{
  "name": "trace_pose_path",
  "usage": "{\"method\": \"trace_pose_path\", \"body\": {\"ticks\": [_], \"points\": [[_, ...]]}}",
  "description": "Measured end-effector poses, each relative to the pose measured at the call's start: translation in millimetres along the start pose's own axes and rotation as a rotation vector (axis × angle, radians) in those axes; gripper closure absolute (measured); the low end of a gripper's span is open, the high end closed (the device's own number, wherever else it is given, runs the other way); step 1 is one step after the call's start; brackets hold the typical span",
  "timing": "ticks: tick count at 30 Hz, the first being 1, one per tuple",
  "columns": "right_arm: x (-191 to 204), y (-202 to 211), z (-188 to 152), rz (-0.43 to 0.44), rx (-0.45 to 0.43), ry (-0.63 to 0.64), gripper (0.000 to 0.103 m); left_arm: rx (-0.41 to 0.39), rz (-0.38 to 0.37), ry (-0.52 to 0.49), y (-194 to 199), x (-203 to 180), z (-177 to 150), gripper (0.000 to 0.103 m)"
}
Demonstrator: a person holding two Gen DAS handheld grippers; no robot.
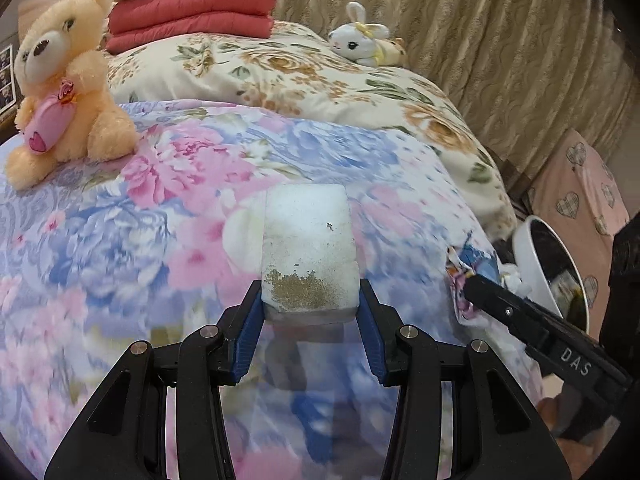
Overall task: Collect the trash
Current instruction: 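Lift the foam block and crumpled paper and carry them over the bin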
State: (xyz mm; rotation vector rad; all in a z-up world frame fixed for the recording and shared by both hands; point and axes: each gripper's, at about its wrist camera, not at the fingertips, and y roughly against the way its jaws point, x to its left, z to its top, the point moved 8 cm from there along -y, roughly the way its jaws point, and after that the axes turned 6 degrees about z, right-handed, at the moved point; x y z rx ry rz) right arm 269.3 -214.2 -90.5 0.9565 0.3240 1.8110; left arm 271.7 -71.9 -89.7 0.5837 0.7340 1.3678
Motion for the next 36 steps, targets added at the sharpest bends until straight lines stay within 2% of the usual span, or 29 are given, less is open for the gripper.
{"method": "trace_pose_path", "body": {"ticks": [12,36], "points": [[0,43,-21,0.015,-0.041,-0.008,0.062,-0.018,0.006,-0.066,36,-28,-33,0.059],[-35,99,-13,-0.020,-0.136,-0.052,0.062,-0.046,-0.063,-0.176,57,-96,-38,0.059]]}}
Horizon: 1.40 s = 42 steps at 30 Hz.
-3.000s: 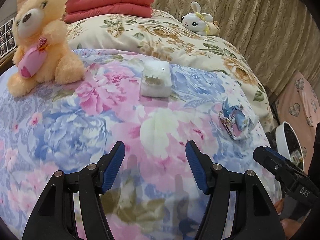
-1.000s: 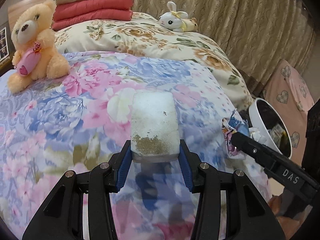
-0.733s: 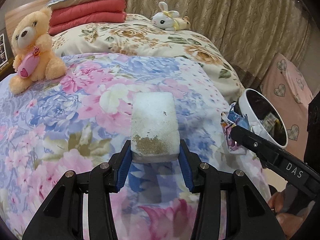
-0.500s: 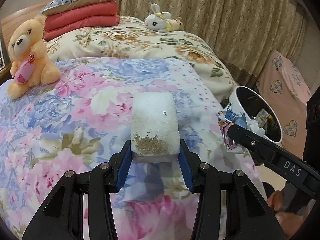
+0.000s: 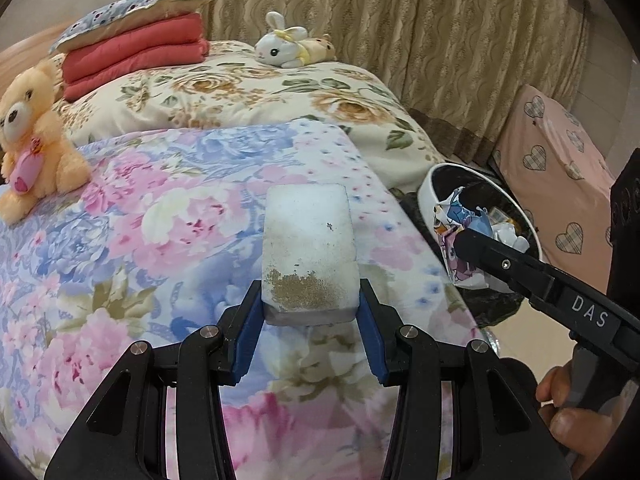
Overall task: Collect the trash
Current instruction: 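Lift the foam block and crumpled paper and carry them over the bin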
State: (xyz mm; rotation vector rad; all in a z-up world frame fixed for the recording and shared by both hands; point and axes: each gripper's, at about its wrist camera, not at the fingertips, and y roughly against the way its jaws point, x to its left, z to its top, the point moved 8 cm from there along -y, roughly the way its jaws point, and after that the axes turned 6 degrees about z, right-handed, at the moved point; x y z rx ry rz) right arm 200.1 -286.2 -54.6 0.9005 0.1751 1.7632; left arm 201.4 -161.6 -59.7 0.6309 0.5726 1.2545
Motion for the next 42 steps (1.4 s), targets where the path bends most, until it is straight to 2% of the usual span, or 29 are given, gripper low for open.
{"method": "trace_pose_path", "body": {"ticks": [20,42], "points": [[-50,43,20,-0.061,-0.082,-0.066,0.062,-0.014,-0.059,-0.097,1,-60,13,0.059],[-96,64,30,-0.111,-0.118,-0.127,0.062,-0.002,-0.105,-0.156,-10,-106,21,0.059]]}}
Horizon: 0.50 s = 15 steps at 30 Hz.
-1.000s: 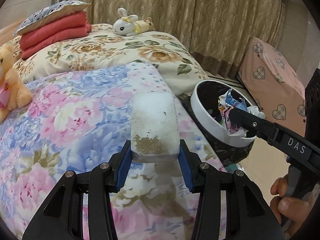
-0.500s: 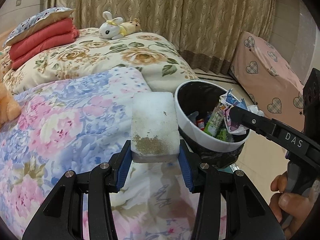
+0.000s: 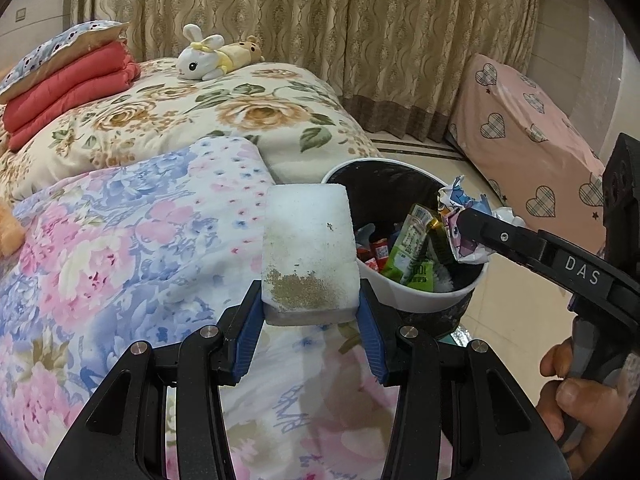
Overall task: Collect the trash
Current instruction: 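Lift the foam block and crumpled paper and carry them over the bin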
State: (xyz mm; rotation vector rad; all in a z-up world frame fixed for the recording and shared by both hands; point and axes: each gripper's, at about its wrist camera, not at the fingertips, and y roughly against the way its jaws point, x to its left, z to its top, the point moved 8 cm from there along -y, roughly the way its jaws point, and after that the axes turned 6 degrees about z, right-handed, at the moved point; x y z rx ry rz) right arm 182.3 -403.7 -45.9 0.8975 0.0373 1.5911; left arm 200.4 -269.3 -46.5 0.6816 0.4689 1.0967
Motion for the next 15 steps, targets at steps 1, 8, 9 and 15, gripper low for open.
{"method": "trace_pose_path", "body": {"ticks": [1,8,9,15], "points": [[-2,0,1,-0.002,0.000,-0.001,0.062,0.001,-0.002,0.000,-1,-1,1,0.059],[-12,-2,4,-0.016,0.004,-0.009,0.060,-0.008,-0.015,-0.016,-2,-12,11,0.059],[-13,-2,5,-0.019,0.004,-0.008,0.060,-0.009,-0.016,-0.018,-3,-13,12,0.059],[-21,-2,10,-0.032,0.006,-0.011,0.060,-0.005,-0.030,-0.037,-8,-25,17,0.059]]}}
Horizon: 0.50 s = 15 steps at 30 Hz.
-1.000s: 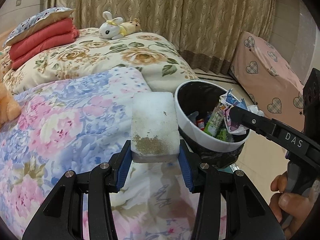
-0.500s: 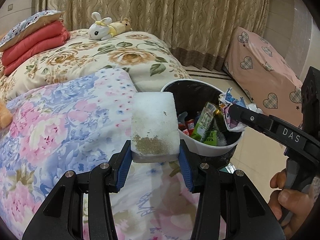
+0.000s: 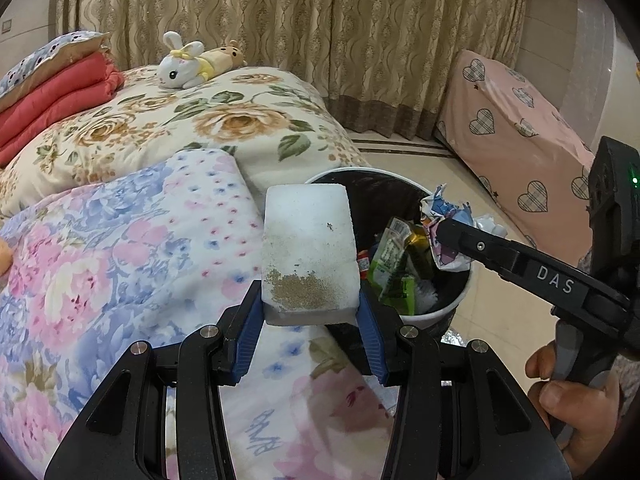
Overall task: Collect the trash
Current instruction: 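Lift the foam block and crumpled paper and carry them over the bin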
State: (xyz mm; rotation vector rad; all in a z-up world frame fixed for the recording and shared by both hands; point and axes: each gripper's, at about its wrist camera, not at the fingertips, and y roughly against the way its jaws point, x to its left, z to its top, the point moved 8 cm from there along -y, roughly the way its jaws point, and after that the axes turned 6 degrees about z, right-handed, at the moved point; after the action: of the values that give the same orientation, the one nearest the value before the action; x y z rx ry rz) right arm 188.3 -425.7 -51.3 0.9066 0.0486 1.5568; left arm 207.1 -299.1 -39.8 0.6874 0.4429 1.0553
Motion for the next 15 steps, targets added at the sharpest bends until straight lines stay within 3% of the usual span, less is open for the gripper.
{"method": "trace_pose_path", "body": {"ticks": [15], "points": [[-16,-10,13,-0.020,0.016,-0.002,0.059,0.015,-0.017,-0.030,-16,-20,12,0.059]]}}
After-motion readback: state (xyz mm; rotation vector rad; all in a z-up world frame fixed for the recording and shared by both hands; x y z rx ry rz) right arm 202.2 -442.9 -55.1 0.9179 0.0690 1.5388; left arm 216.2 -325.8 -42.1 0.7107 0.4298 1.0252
